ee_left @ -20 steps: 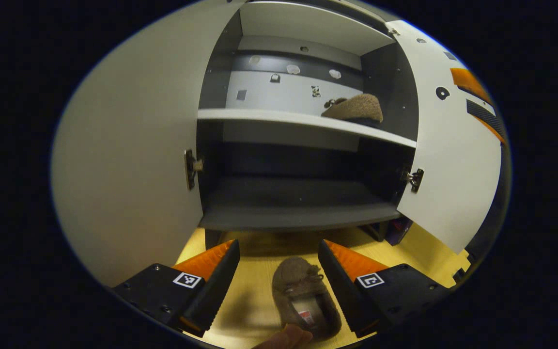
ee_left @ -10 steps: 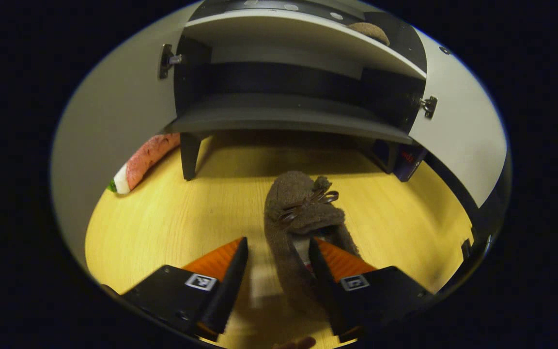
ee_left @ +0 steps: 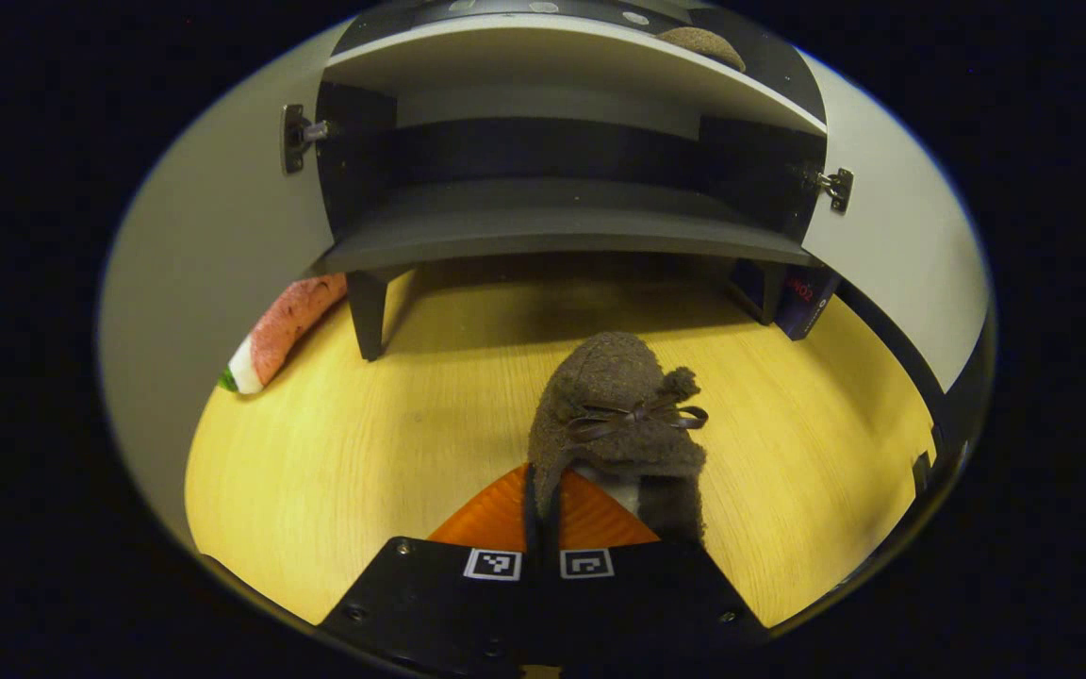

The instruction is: Grab one shoe with the right hand and put it into the shoe cabinet, grab the other shoe with the left hand and put it into the shoe cabinet; then close the right door with the right hand and the left door with the left hand.

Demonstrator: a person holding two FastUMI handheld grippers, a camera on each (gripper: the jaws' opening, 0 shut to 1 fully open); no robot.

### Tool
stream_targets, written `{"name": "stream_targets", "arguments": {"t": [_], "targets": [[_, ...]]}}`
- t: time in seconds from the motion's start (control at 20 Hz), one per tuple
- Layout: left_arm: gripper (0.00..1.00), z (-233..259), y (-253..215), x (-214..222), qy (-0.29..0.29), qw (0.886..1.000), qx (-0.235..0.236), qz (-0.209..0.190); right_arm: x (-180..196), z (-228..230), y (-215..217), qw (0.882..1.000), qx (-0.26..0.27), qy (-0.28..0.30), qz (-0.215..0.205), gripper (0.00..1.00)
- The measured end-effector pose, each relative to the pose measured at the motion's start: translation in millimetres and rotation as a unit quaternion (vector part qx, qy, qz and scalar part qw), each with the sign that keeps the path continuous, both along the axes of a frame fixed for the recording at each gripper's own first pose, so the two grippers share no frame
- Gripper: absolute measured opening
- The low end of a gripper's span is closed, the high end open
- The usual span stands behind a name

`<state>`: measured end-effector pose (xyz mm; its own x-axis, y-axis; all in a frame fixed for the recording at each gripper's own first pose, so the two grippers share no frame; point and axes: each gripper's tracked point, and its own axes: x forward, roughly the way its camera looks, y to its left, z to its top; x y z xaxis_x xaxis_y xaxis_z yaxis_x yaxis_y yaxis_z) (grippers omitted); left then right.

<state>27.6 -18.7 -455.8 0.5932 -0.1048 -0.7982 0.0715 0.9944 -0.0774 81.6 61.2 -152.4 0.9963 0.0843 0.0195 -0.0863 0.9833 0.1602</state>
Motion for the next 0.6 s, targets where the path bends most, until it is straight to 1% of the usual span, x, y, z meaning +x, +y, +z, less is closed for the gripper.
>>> {"name": "stream_targets", "arguments": {"t": [0.2,0.35,0.5,0.6], "targets": [[0.01,47.1,-3.2,11.7,-0.050,0.999,-0.002,0.003,-3.1,1.3,-19.0,1.000,0.020,-0.001,-0.014,1.00],[0.01,94.1,-2.2,30.6,-0.104,0.995,-0.001,0.007,-6.0,5.9,-29.3,1.000,0.021,-0.009,-0.022,1.00],[0.01,146.4,-1.4,53.8,-0.165,0.986,-0.003,0.016,-10.2,9.7,-31.4,1.000,0.010,-0.015,-0.018,1.00],[0.01,181.4,0.4,68.5,-0.206,0.978,-0.005,0.021,-12.8,13.0,-30.3,1.000,0.008,-0.018,-0.011,1.00]]}}
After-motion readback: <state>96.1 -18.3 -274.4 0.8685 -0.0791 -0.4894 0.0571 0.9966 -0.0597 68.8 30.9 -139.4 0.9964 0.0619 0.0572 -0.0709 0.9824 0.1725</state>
